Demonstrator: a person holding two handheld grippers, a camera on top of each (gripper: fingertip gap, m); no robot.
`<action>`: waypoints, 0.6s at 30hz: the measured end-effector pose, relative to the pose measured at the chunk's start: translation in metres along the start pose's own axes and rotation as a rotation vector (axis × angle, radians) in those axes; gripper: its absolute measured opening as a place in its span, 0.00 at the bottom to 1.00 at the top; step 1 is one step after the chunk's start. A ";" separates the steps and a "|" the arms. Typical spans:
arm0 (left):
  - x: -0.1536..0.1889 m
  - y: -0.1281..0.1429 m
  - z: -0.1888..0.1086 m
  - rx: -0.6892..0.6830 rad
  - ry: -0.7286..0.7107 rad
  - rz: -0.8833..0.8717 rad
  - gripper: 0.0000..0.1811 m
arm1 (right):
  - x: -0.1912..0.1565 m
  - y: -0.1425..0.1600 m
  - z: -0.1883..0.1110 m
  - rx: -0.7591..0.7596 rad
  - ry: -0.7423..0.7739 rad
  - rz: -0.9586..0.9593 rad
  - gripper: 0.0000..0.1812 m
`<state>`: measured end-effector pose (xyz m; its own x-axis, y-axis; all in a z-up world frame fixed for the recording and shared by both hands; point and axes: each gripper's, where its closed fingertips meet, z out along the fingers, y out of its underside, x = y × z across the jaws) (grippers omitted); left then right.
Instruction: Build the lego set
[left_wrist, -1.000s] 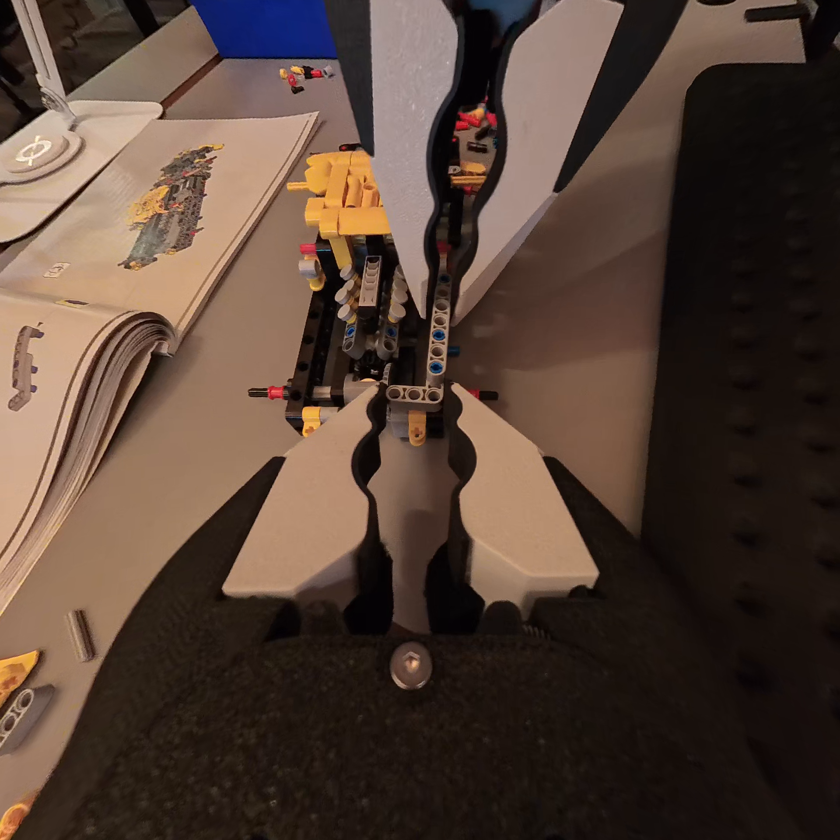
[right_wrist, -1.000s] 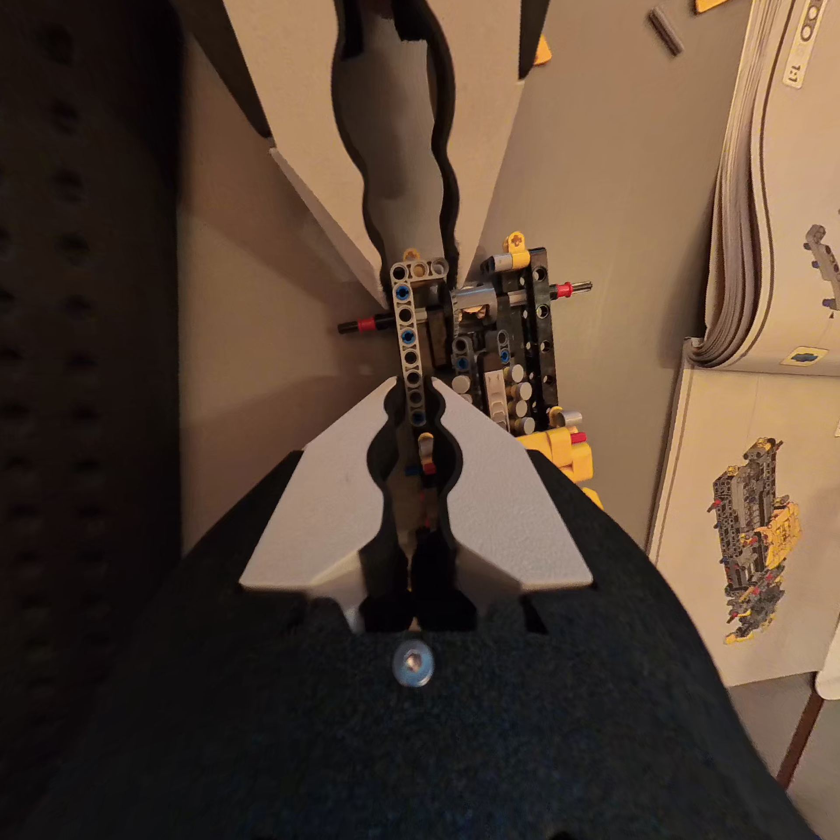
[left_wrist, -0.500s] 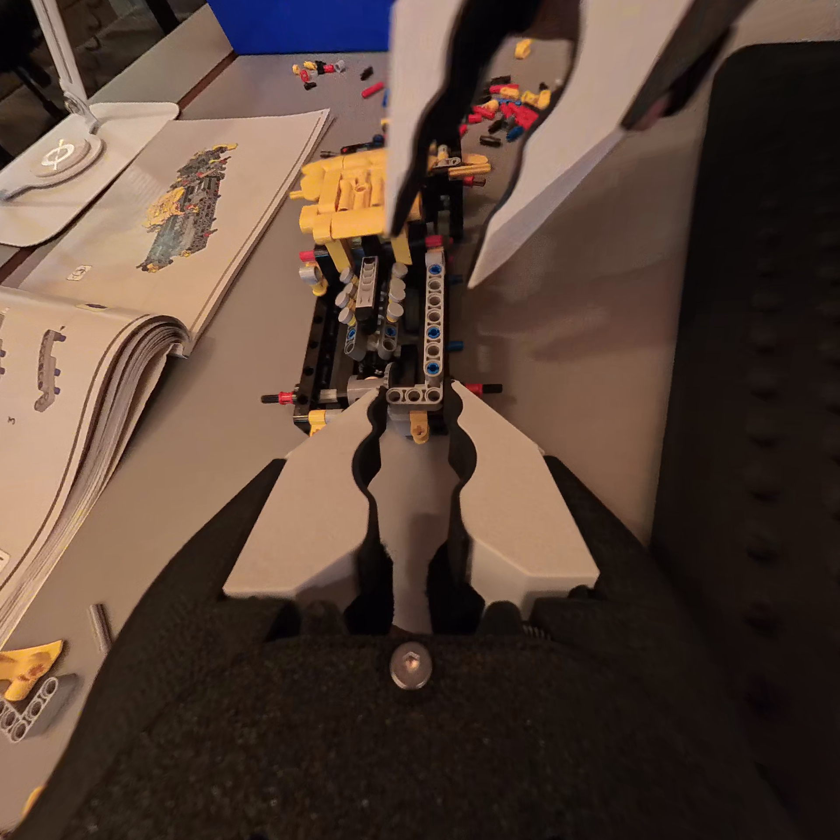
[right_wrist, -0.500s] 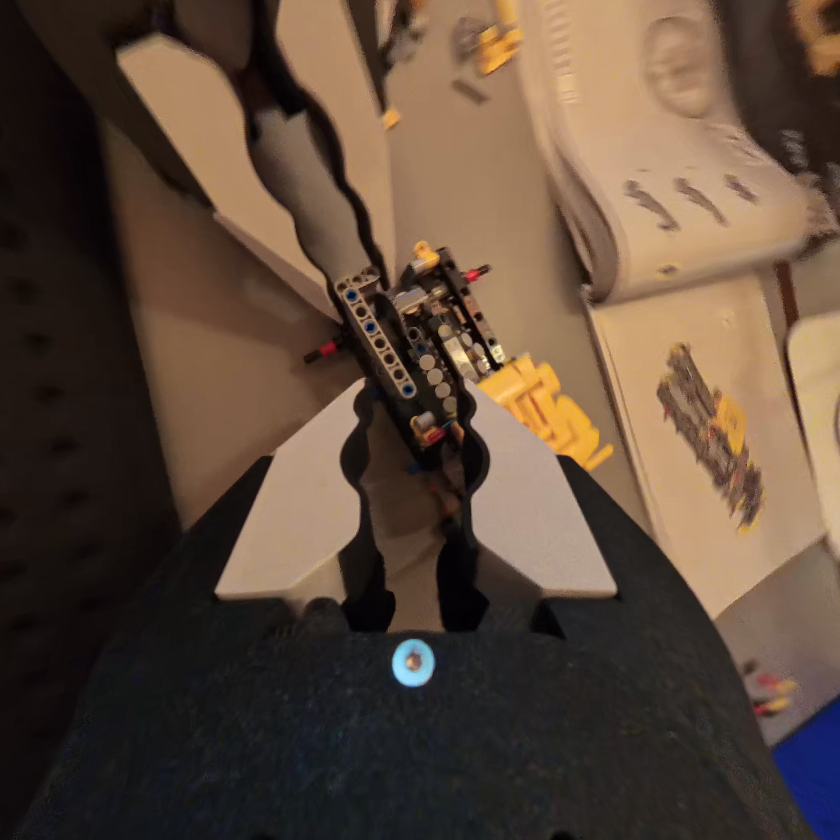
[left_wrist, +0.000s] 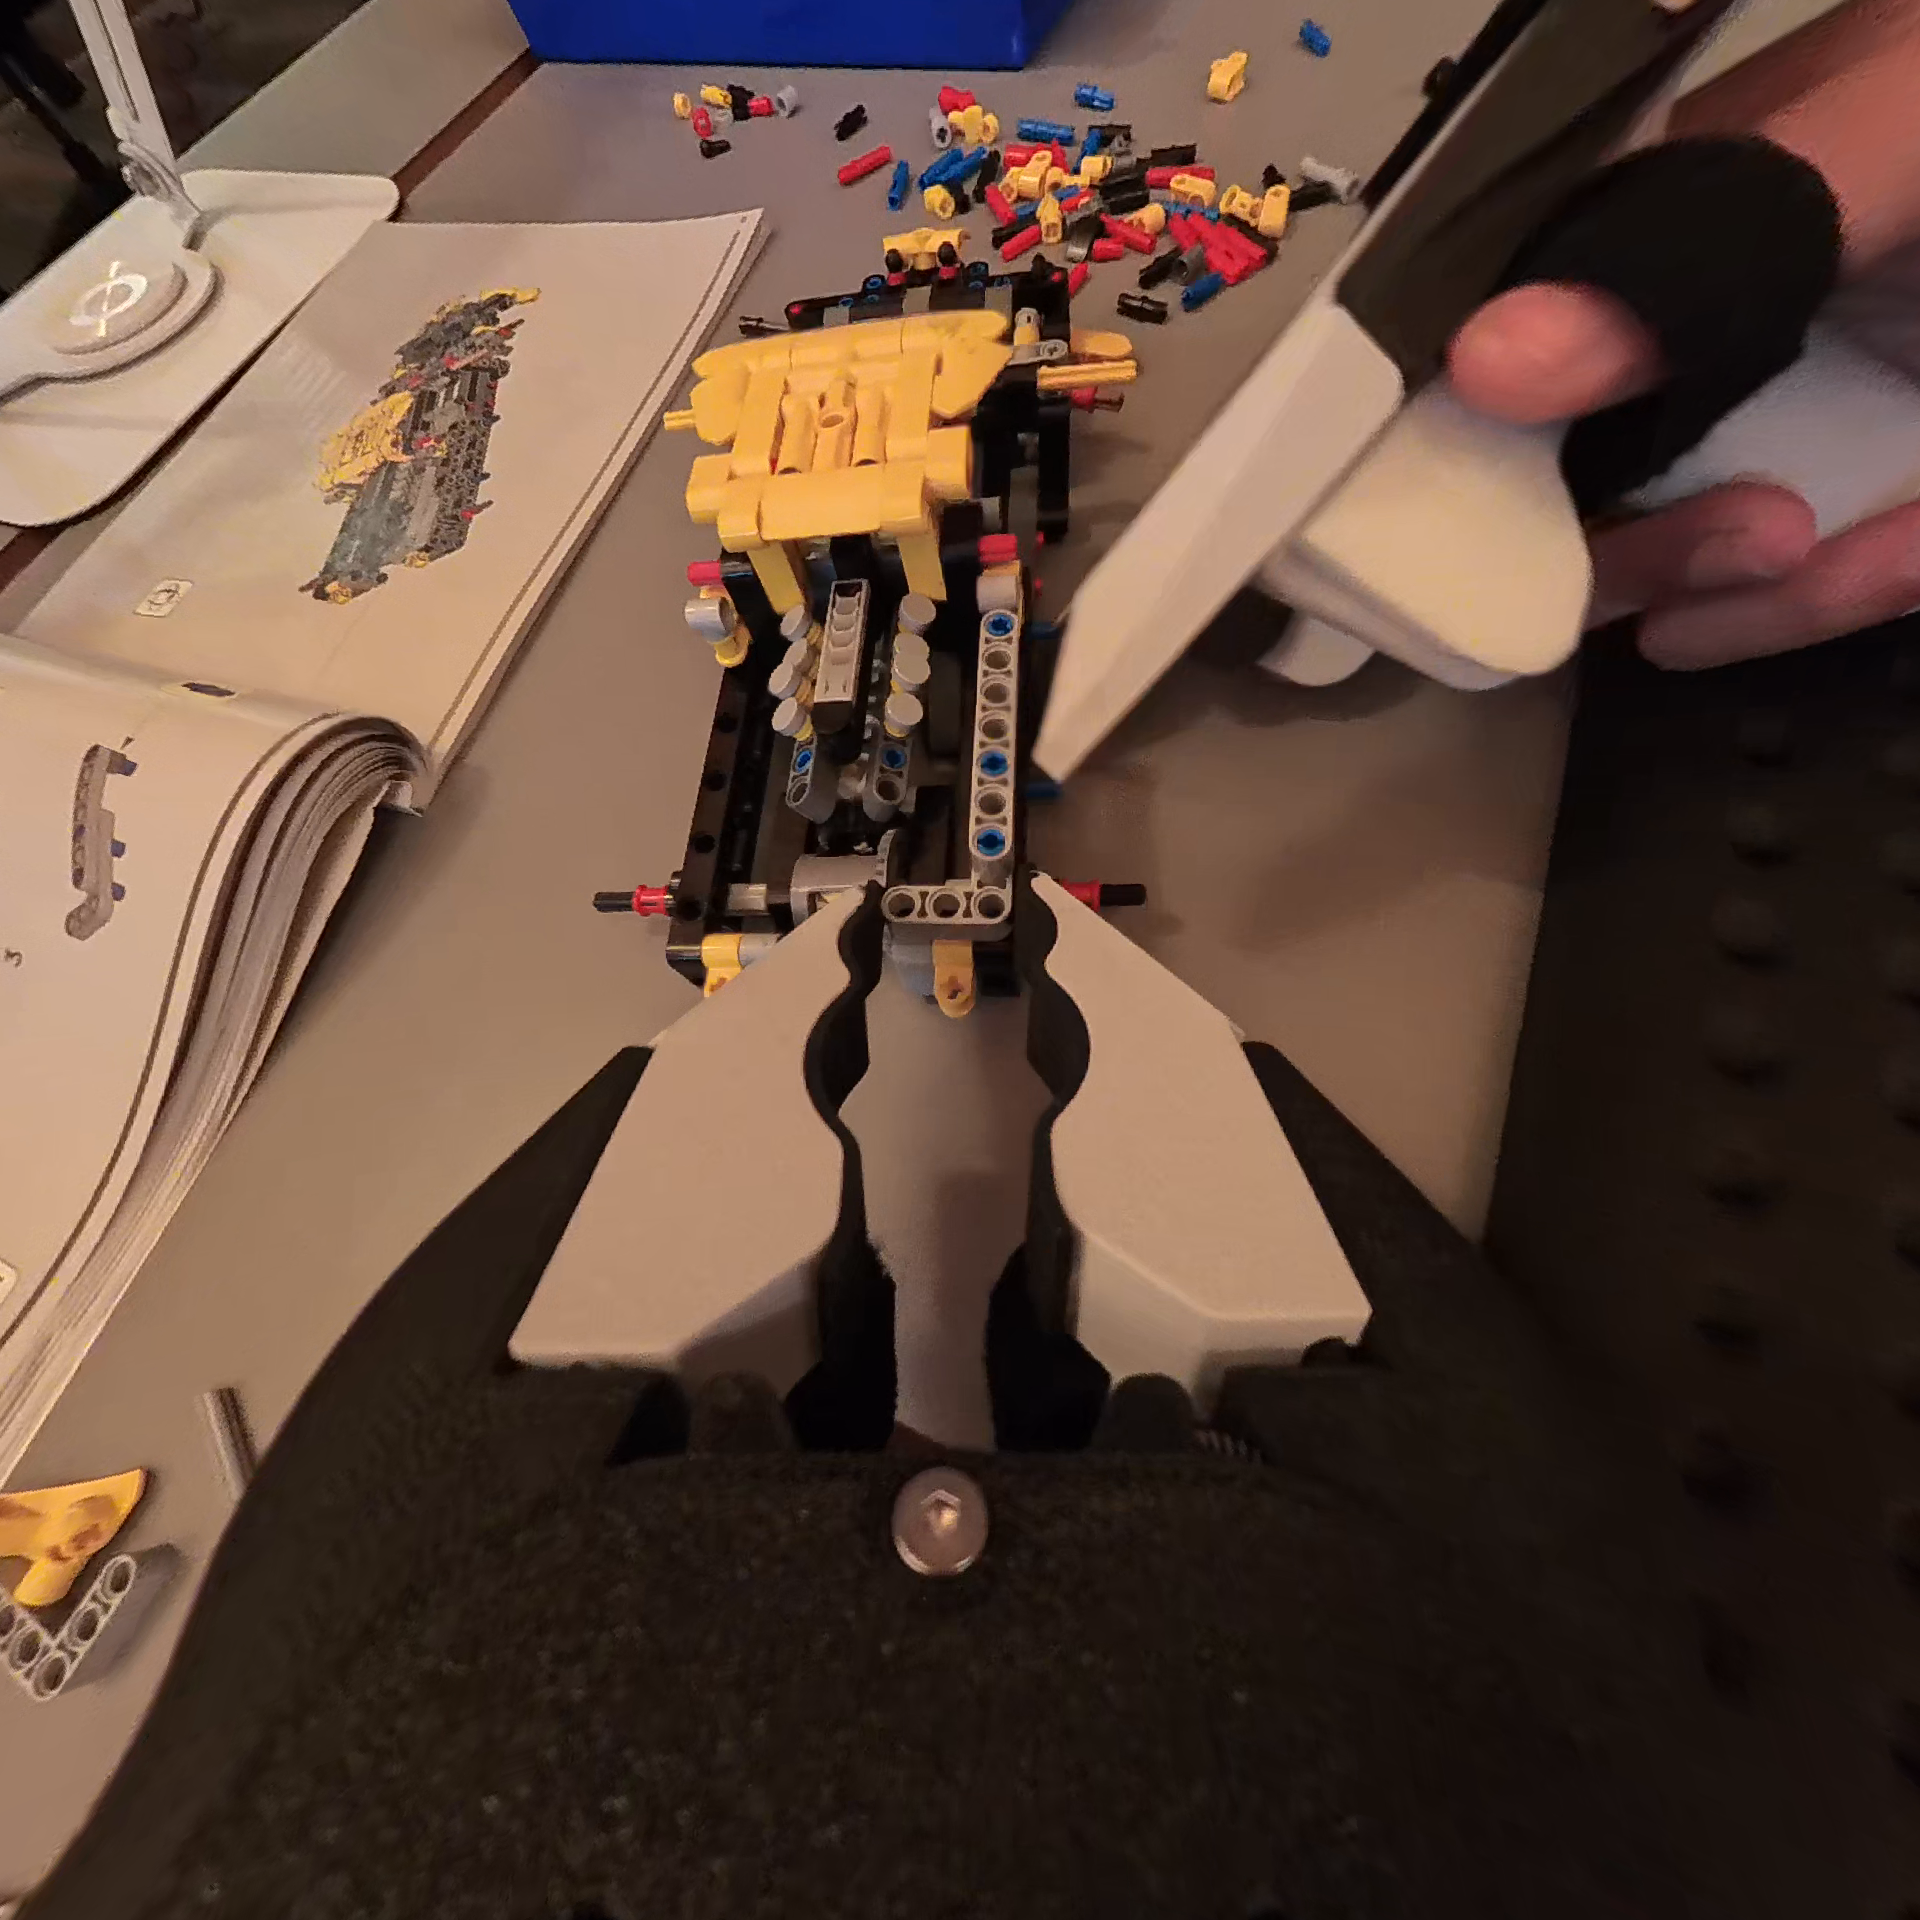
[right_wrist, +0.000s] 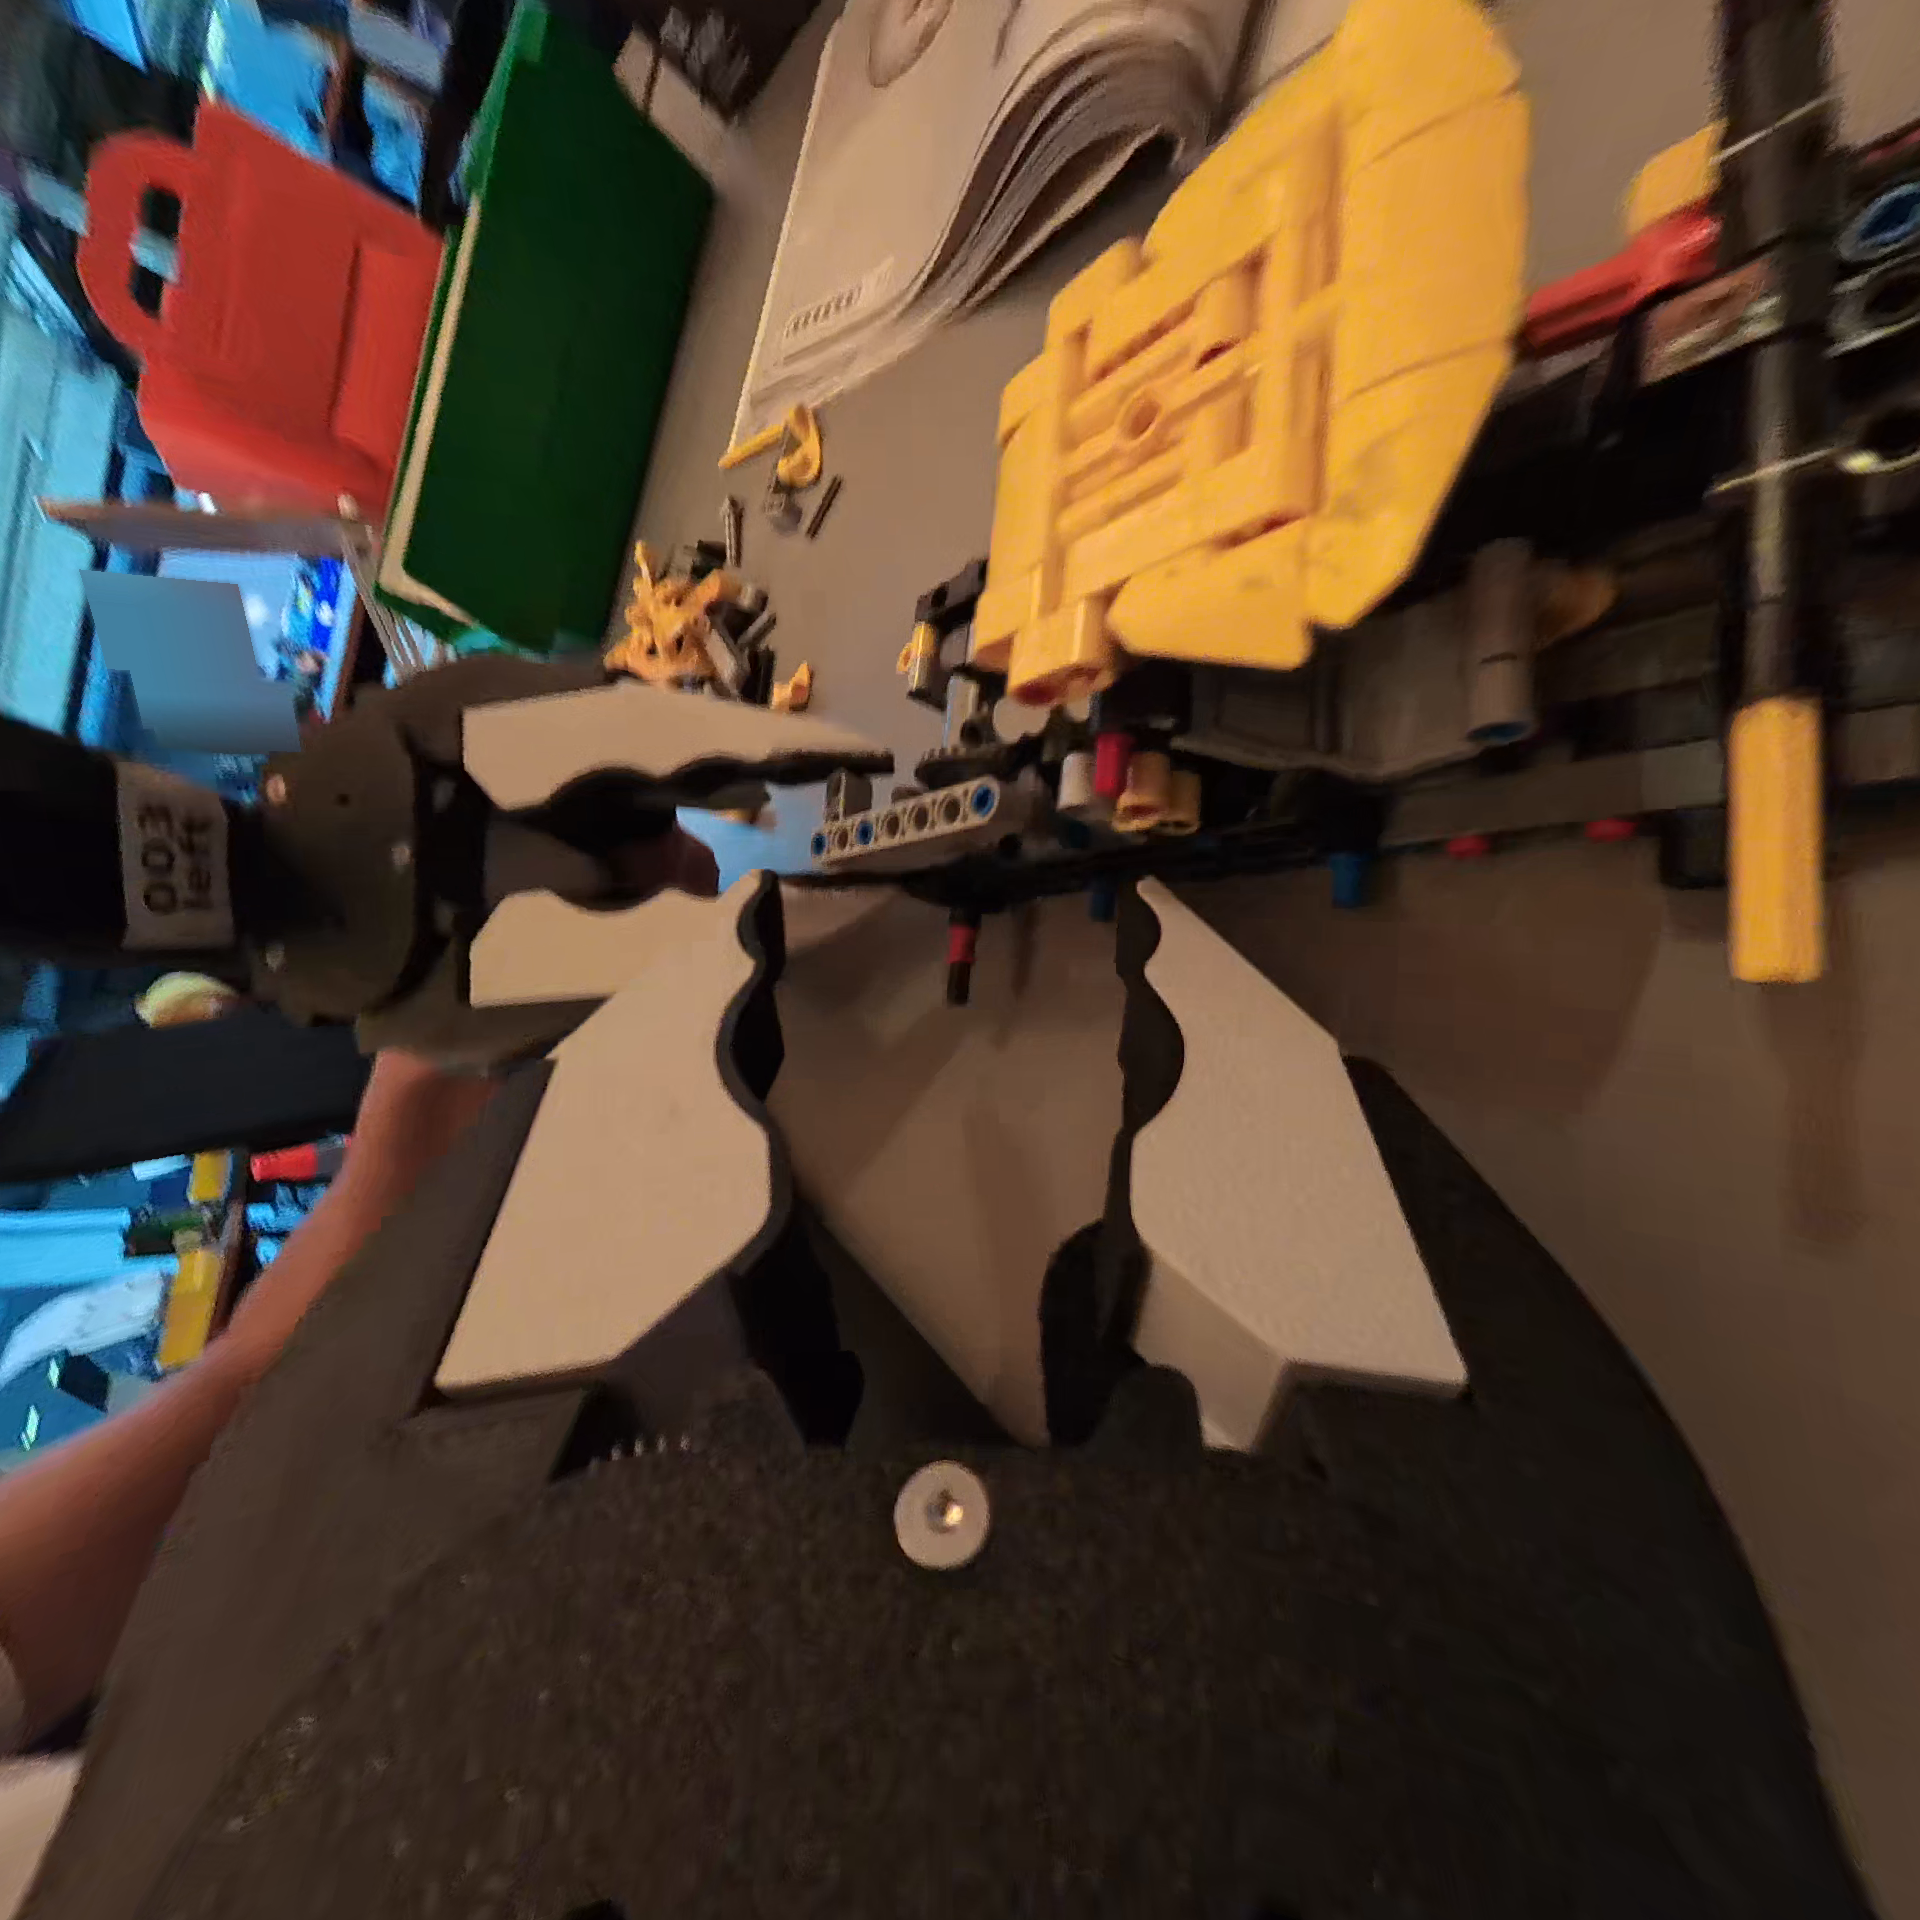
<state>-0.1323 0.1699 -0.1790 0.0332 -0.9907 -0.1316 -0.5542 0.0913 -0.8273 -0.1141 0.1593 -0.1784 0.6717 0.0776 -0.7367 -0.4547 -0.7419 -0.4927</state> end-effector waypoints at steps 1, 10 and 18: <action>-0.001 -0.001 0.000 -0.008 -0.006 -0.003 0.14 | 0.001 -0.003 -0.001 0.011 -0.007 0.021 0.33; 0.003 0.001 -0.001 -0.057 0.049 -0.020 0.21 | 0.042 -0.016 -0.062 0.086 0.141 -0.129 0.24; -0.018 0.004 -0.026 -0.096 0.079 -0.035 0.24 | 0.001 -0.005 -0.051 0.044 0.067 -0.539 0.21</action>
<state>-0.1568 0.1852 -0.1662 -0.0100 -0.9983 -0.0572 -0.6314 0.0506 -0.7738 -0.0816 0.1290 -0.1535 0.8518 0.3956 -0.3434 -0.0582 -0.5801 -0.8125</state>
